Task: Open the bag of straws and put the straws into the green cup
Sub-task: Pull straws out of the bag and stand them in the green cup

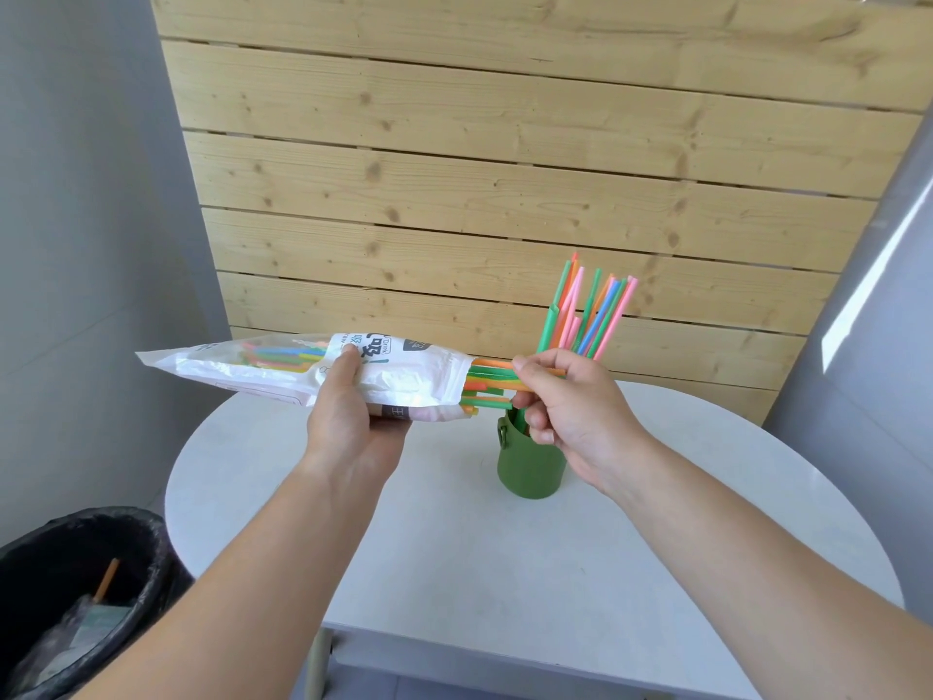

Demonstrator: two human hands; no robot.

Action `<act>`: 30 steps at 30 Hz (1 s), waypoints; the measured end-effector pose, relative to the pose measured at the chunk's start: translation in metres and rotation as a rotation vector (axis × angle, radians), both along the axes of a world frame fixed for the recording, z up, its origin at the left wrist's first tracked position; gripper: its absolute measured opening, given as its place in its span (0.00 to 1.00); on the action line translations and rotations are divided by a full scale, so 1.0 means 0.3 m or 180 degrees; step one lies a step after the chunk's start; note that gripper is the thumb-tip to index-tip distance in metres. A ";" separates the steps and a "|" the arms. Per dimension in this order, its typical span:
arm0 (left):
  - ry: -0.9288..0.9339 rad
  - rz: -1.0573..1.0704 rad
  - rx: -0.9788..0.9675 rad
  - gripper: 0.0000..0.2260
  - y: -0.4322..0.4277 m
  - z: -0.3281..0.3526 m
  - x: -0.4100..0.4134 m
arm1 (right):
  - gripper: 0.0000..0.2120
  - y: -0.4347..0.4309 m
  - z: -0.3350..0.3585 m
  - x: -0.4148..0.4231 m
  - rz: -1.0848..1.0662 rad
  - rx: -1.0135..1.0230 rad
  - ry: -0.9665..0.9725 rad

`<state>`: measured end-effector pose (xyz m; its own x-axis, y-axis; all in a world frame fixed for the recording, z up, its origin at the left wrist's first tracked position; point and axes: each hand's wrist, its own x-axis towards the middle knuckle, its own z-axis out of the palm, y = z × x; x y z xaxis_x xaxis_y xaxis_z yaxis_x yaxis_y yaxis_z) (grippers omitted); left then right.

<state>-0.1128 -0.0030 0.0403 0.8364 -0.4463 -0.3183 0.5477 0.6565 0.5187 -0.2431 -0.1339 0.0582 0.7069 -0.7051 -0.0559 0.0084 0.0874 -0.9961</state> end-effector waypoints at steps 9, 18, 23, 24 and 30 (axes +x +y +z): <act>0.0139 0.0098 0.0107 0.14 0.016 0.012 0.007 | 0.05 -0.074 0.069 -0.061 0.0141 -0.0563 0.0085; 0.0140 0.0139 0.0189 0.15 0.031 0.011 0.022 | 0.06 -0.228 0.159 -0.227 0.0037 -0.0734 0.0305; 0.0213 0.0098 0.0225 0.15 0.014 -0.005 0.002 | 0.06 -0.268 0.161 -0.301 -0.0111 -0.0726 0.0363; 0.0218 0.0086 0.0233 0.15 0.009 -0.006 -0.001 | 0.06 -0.271 0.159 -0.311 -0.0108 -0.0749 0.0393; 0.0180 0.0093 0.0249 0.14 0.008 -0.005 0.008 | 0.06 -0.324 0.195 -0.399 -0.0384 -0.0759 0.0415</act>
<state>-0.1105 -0.0007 0.0388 0.8283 -0.3940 -0.3984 0.5589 0.6313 0.5377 -0.3629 -0.2312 0.1165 0.6150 -0.7877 0.0365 -0.1250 -0.1431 -0.9818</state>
